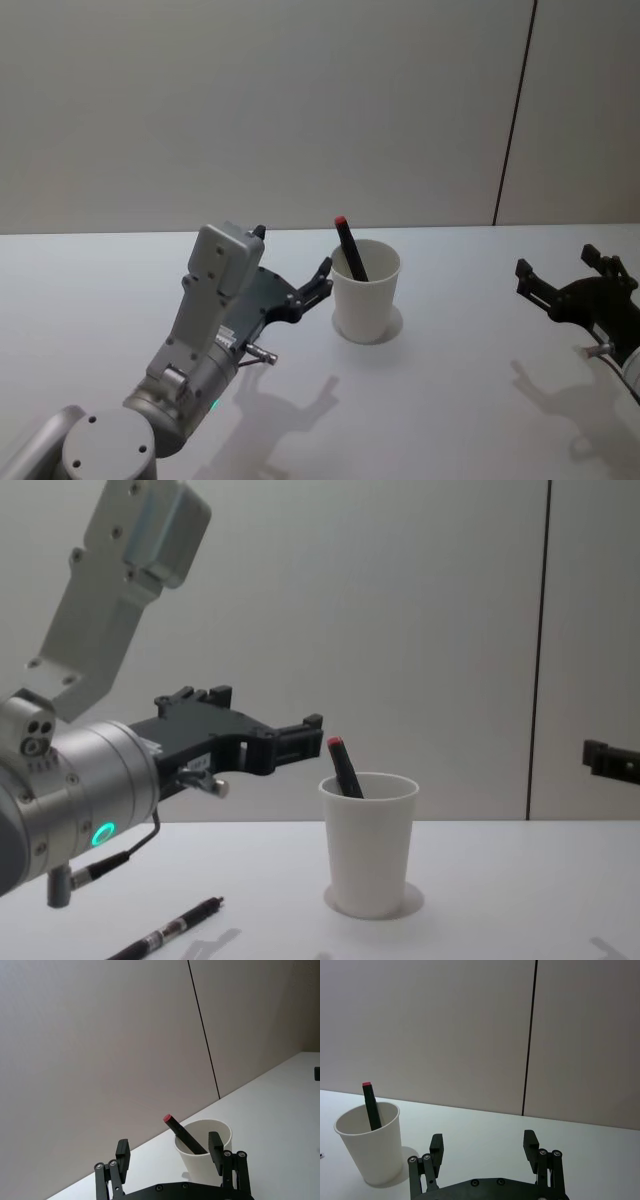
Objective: Place the pen into the pen holder.
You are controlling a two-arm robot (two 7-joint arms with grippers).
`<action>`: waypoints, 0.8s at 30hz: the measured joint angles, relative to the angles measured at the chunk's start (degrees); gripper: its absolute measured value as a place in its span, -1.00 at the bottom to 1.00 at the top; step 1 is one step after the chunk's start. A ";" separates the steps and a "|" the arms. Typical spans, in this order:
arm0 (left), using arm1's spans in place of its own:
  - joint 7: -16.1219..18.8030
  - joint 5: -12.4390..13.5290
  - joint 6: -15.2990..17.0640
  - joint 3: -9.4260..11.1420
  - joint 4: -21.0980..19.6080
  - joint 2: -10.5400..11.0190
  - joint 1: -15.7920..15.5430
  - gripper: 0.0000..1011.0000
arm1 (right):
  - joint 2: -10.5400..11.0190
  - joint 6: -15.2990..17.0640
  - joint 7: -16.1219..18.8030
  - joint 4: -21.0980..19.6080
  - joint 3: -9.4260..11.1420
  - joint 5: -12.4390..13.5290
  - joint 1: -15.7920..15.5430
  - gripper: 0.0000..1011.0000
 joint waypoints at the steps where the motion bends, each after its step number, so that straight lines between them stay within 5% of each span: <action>1: -0.07 -0.08 0.26 -0.05 -0.08 0.05 0.03 0.98 | 0.00 0.00 0.00 0.00 0.00 0.00 0.00 0.98; 24: -3.67 -3.28 11.31 -2.10 -1.77 2.34 0.58 0.98 | 0.07 0.11 -0.03 -0.11 0.03 0.00 -0.11 0.98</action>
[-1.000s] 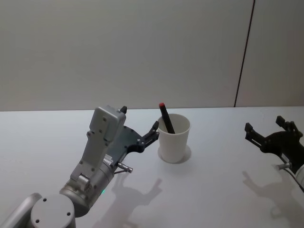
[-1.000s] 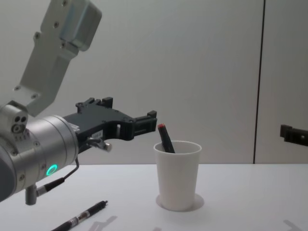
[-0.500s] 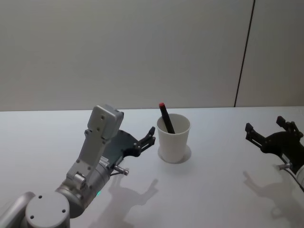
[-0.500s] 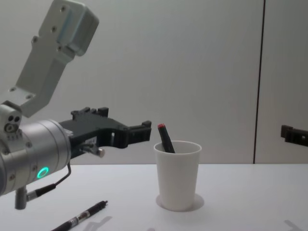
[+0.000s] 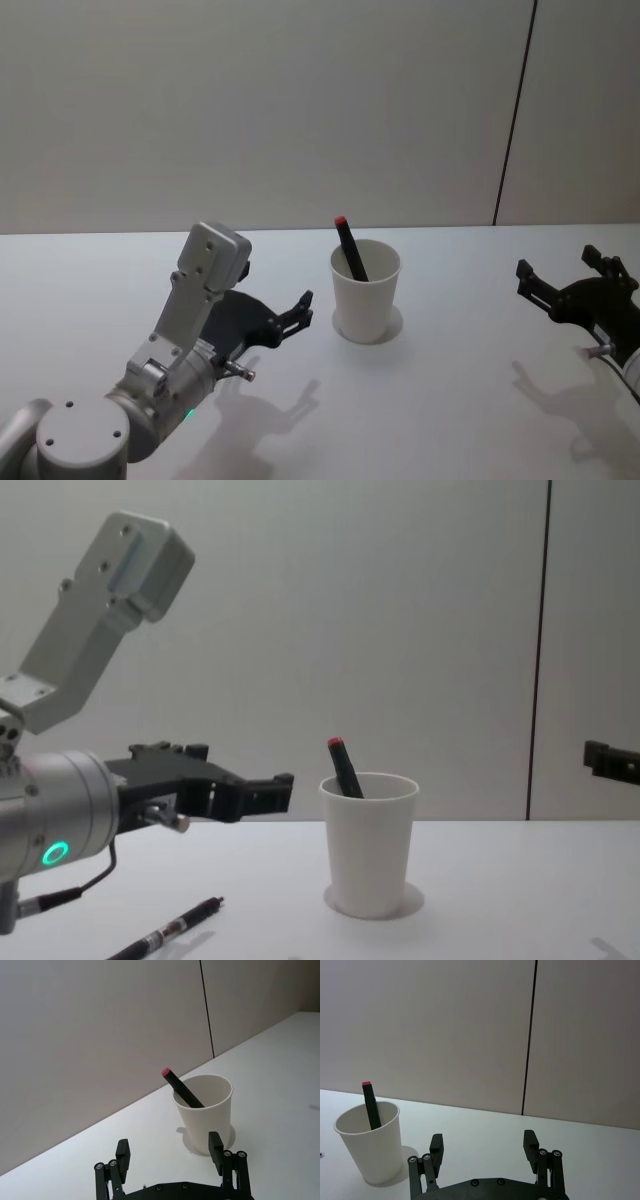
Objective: Place the pen into the pen holder.
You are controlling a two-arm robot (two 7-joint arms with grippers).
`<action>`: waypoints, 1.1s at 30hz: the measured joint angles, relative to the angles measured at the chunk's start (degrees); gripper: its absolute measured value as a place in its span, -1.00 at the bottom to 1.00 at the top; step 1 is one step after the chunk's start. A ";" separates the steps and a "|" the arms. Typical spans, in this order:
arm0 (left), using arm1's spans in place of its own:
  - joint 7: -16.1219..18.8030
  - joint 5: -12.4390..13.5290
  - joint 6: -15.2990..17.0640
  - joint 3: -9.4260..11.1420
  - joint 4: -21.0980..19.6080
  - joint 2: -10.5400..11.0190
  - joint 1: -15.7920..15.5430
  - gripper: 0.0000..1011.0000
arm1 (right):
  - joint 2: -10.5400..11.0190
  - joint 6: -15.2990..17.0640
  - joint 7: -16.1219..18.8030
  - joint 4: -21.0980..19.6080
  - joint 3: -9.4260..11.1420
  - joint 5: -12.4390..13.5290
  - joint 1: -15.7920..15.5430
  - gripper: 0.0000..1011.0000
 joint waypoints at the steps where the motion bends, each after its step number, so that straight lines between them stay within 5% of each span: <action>1: -0.23 -0.01 0.88 -0.12 -0.10 0.15 0.00 0.98 | 0.00 0.00 0.00 0.00 0.00 0.00 0.00 0.98; 12: -1.61 1.20 6.78 -0.79 -0.59 1.04 -0.26 0.98 | 0.00 -0.01 0.00 0.00 0.00 0.00 0.00 0.98; 25: -1.10 1.08 6.84 -1.19 -0.55 0.90 -0.04 0.98 | 0.00 -0.01 0.01 0.01 0.00 0.00 0.00 0.98; 33: -0.36 -0.38 10.14 -1.61 -0.65 0.53 -0.16 0.98 | 0.00 -0.01 0.01 0.00 0.00 0.00 0.00 0.98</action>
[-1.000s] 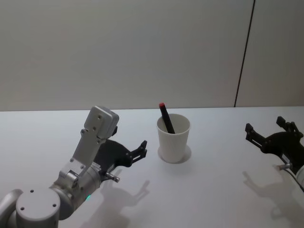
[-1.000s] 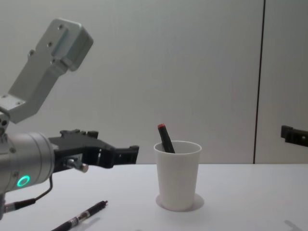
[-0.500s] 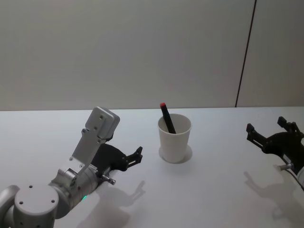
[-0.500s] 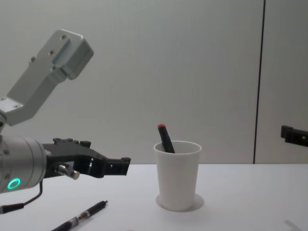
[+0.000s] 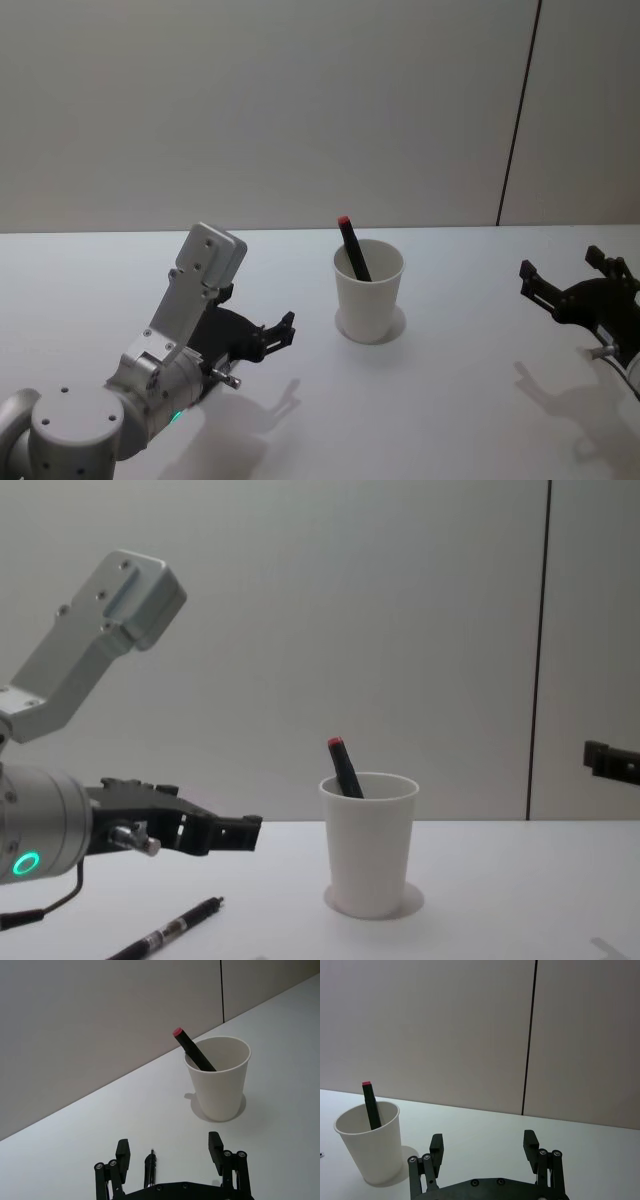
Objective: Place the pen into the pen holder.
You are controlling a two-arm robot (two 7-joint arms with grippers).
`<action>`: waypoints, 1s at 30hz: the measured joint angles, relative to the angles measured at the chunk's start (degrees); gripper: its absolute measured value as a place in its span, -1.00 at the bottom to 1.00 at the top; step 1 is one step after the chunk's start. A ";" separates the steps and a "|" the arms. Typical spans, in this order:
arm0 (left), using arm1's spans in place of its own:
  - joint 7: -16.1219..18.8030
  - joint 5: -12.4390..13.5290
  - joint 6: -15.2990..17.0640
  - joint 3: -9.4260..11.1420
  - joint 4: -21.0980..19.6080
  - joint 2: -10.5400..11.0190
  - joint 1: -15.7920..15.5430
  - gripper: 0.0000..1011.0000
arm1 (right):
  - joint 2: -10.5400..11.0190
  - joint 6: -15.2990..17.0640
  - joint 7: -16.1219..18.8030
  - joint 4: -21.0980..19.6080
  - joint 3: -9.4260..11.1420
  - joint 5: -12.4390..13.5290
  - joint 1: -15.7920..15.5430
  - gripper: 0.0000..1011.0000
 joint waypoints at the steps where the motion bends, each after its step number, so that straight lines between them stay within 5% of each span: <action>1: 0.08 -0.13 0.29 -0.05 -0.03 -0.04 -0.02 0.98 | 0.00 0.00 0.00 0.00 0.00 0.00 0.00 0.98; 30: 0.32 -2.43 7.77 -1.07 -0.36 -0.29 0.14 0.98 | -0.01 0.00 0.00 0.01 0.00 0.00 0.00 0.98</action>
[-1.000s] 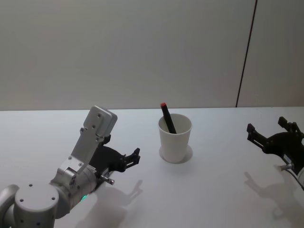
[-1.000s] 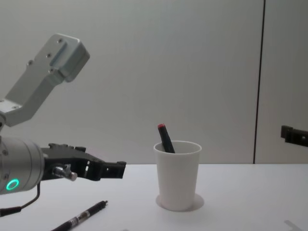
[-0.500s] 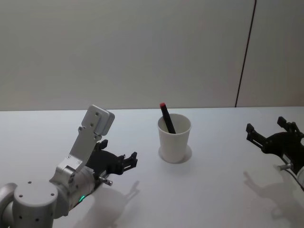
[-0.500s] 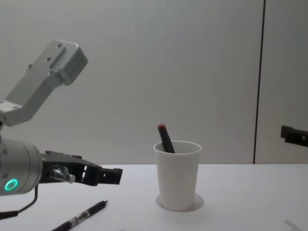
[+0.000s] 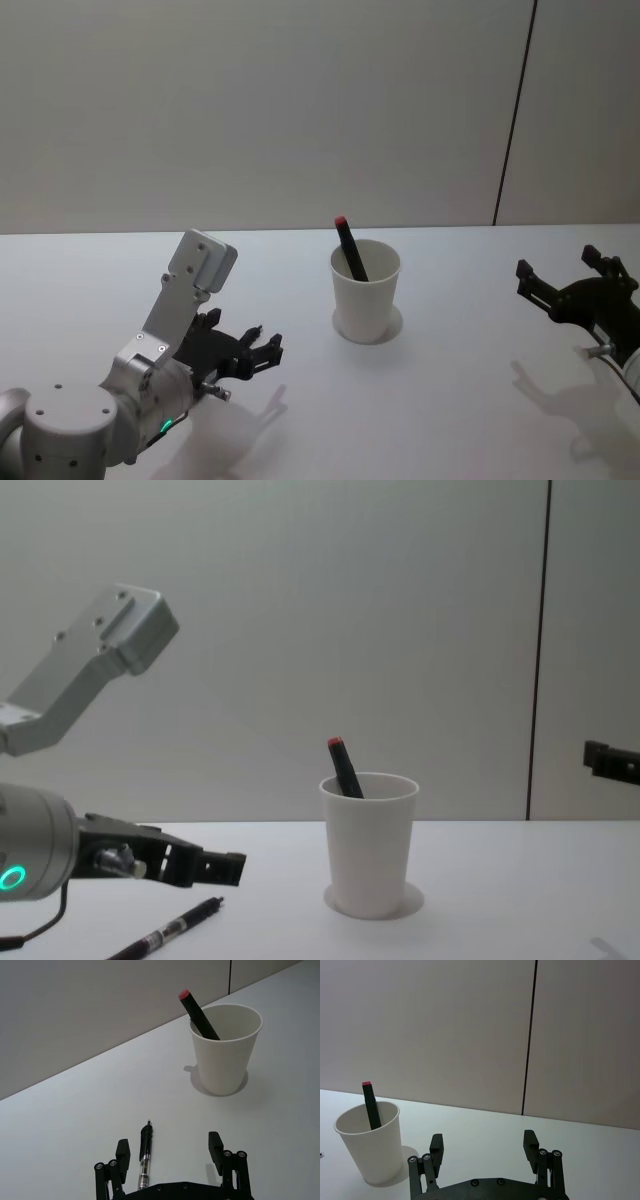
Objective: Place the pen into the pen holder.
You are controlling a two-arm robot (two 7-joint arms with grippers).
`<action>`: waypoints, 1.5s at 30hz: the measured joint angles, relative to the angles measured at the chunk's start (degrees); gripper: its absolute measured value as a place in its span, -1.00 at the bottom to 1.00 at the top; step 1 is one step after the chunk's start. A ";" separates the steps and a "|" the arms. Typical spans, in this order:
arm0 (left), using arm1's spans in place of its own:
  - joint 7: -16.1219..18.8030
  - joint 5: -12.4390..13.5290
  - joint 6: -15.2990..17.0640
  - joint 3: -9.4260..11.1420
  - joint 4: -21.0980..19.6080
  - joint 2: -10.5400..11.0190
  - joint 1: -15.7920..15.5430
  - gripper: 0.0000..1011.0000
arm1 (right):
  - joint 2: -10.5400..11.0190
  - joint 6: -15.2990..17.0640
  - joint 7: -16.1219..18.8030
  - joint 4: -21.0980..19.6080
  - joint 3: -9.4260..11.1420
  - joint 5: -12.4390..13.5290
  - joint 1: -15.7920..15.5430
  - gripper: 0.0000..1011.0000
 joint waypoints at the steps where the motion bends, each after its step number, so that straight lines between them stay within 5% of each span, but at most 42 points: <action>1: -0.14 0.06 0.27 -0.03 0.07 0.04 0.02 0.98 | 0.00 0.00 0.00 0.00 0.00 0.00 0.00 0.98; 19: -2.28 2.18 2.59 -0.35 1.25 0.68 0.05 0.98 | 0.00 0.00 0.00 0.00 0.00 0.00 0.00 0.98; 45: -3.13 2.23 1.83 -2.21 5.18 0.91 -1.29 0.98 | 0.00 0.00 0.00 0.00 0.00 0.00 0.00 0.98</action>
